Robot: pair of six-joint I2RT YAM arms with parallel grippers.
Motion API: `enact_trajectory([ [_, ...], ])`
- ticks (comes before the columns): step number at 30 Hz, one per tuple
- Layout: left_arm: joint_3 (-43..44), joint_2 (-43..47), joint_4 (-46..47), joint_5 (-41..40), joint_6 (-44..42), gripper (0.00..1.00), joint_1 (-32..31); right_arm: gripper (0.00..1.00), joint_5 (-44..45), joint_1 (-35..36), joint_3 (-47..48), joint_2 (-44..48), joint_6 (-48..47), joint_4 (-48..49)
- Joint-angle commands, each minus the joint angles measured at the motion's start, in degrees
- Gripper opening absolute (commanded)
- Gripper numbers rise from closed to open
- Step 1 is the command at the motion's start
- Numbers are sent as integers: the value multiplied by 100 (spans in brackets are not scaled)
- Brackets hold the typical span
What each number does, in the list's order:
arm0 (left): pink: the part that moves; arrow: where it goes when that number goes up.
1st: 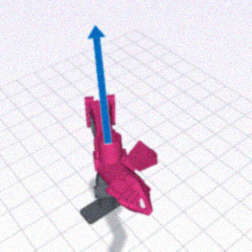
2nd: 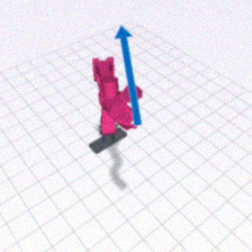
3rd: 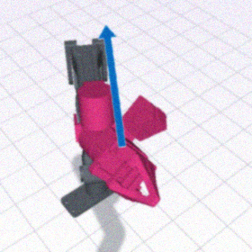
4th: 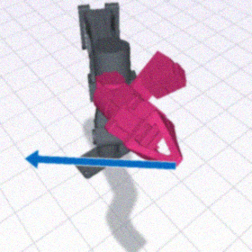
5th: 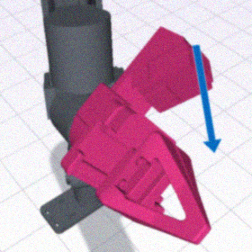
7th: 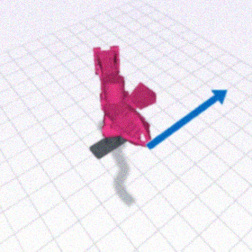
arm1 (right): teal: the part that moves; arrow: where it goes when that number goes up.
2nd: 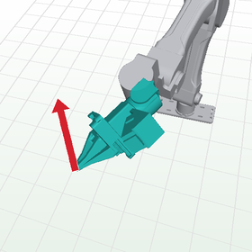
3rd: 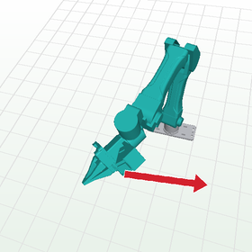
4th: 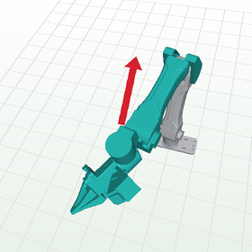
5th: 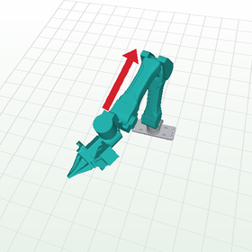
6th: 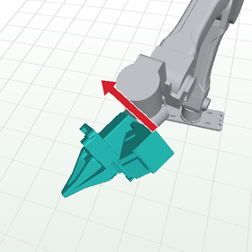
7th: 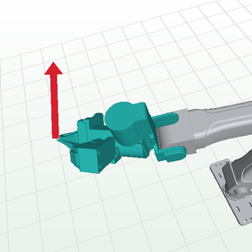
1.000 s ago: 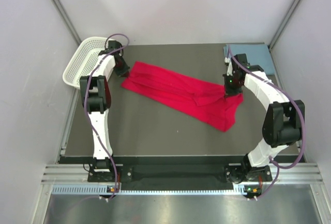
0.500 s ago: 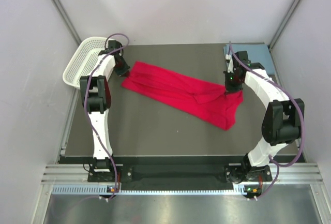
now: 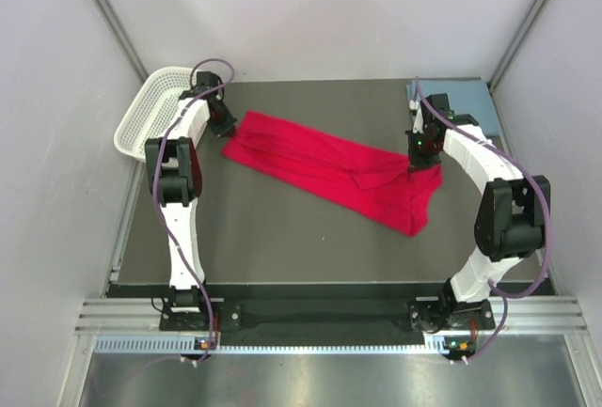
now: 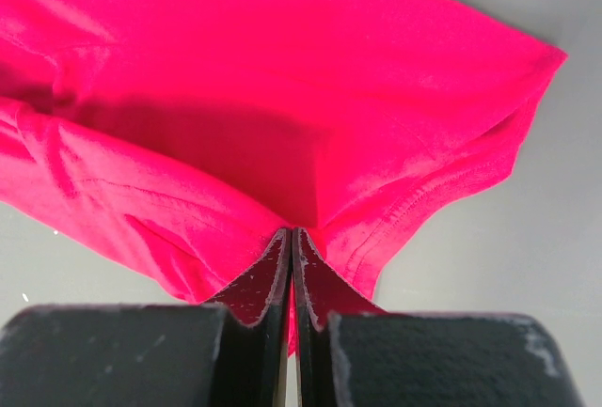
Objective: Fold and stack the t-shirts
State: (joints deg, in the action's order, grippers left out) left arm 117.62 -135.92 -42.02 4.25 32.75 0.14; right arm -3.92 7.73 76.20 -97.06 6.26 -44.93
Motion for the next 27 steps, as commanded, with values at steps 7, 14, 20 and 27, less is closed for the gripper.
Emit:
enact_trajectory([
  [7,252,285,265,-30,117,7,3,0,146,-78,167,-85,68,283],
  [14,375,144,343,321,170,49,-145,0,357,-96,193,-322,217,309],
  [20,332,592,318,-160,-348,64,-445,4,928,-87,149,-604,692,380],
  [27,-1150,1873,703,-610,-788,64,-822,19,1245,-140,561,-832,613,47],
])
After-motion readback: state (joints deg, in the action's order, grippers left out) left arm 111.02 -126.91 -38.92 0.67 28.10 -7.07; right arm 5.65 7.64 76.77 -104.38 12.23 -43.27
